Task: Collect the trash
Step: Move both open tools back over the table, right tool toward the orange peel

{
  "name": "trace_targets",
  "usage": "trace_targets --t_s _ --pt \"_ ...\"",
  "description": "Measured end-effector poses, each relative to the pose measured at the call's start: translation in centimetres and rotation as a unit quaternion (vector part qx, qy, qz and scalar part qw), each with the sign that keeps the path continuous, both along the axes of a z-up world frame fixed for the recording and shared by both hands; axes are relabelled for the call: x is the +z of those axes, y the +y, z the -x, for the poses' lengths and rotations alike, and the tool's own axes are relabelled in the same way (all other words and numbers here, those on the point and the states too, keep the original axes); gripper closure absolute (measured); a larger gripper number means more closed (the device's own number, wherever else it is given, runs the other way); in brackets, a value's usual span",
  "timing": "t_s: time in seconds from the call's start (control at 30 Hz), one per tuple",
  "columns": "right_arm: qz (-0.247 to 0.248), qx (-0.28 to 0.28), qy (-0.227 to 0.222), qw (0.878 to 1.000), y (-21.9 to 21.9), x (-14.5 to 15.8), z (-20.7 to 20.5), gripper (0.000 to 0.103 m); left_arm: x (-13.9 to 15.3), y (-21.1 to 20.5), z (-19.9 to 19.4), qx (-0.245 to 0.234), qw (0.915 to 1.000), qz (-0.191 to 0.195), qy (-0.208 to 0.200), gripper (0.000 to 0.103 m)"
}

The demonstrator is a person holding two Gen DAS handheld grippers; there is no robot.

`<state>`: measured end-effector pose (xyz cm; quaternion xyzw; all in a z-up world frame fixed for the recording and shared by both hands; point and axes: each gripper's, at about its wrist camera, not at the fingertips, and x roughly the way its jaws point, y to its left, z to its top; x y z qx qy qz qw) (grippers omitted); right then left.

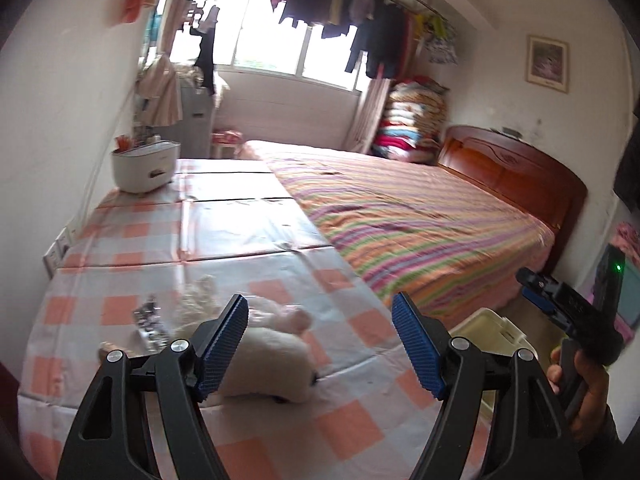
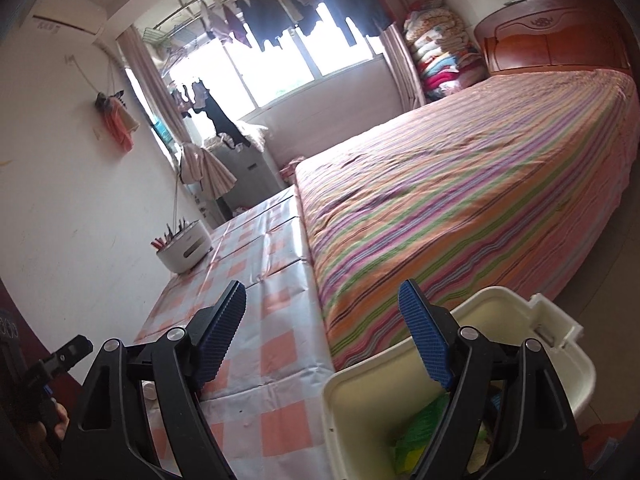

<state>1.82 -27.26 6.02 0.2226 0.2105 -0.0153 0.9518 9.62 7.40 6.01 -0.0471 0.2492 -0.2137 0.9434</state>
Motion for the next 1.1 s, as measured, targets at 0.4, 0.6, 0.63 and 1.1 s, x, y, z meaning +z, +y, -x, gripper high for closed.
trace_targets --t_s 0.4,0.6,0.63,1.1 --pt "0.022 0.057 0.024 0.998 6.1 -0.6 -2.8 0.025 -1.5 9.6 -0.5 0.097 0.9946 0.032 0.020 0.031" --pt "0.036 0.094 0.032 0.994 9.9 -0.9 -3.7 0.021 -1.7 11.9 0.2 0.116 0.9924 0.034 0.019 0.031" --pt "0.040 0.100 0.032 0.994 10.5 -0.9 -3.7 0.021 -1.9 12.3 0.2 0.119 0.9920 0.034 0.021 0.031" --pt "0.083 0.222 0.052 0.970 19.1 -1.8 -5.0 0.020 -3.2 17.3 0.5 0.165 0.9832 0.055 0.054 0.031"
